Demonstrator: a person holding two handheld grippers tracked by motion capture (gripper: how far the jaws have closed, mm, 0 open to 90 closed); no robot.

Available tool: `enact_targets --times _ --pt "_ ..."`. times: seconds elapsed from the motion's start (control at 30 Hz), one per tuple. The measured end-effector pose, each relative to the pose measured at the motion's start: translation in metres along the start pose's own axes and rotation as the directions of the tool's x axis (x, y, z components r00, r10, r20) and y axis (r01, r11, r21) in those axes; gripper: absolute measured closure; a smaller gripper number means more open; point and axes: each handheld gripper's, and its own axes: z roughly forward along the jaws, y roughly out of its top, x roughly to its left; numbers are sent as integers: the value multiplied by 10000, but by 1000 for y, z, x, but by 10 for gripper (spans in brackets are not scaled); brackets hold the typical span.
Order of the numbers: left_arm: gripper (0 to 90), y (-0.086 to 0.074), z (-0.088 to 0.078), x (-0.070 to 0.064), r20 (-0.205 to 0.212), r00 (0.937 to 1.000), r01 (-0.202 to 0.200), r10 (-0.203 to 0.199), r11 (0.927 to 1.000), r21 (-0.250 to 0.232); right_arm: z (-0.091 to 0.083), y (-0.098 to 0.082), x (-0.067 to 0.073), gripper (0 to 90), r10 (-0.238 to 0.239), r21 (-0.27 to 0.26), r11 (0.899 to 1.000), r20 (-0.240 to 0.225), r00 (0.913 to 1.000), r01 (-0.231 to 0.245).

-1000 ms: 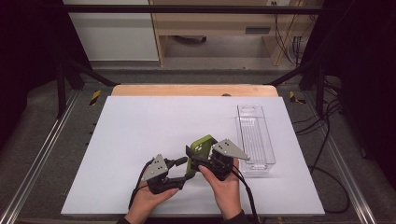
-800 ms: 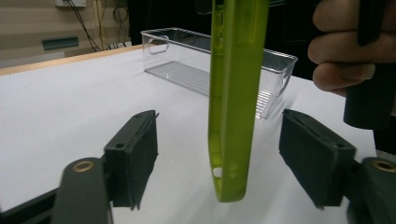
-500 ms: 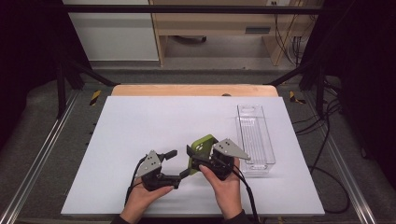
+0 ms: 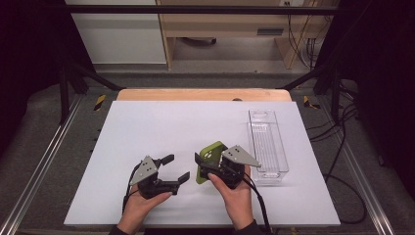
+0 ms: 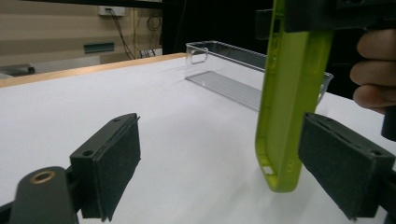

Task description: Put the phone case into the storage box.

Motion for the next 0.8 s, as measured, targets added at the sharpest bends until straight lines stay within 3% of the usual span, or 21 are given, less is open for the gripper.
enact_targets --times 0.33,0.5,0.8 --pt "117 0 -14 12 -758 9970 182 -186 9998 -63 0 0 -1 160 -9 4 10000 -53 10000 9" --pt "69 -1 -25 16 -1082 9940 128 -137 9999 -86 -1 1 -1 160 -62 16 10000 -34 10000 62" --pt "23 -5 -37 26 -1798 9830 322 -385 9988 -377 -4 5 -4 160 -235 55 9997 100 9997 235"
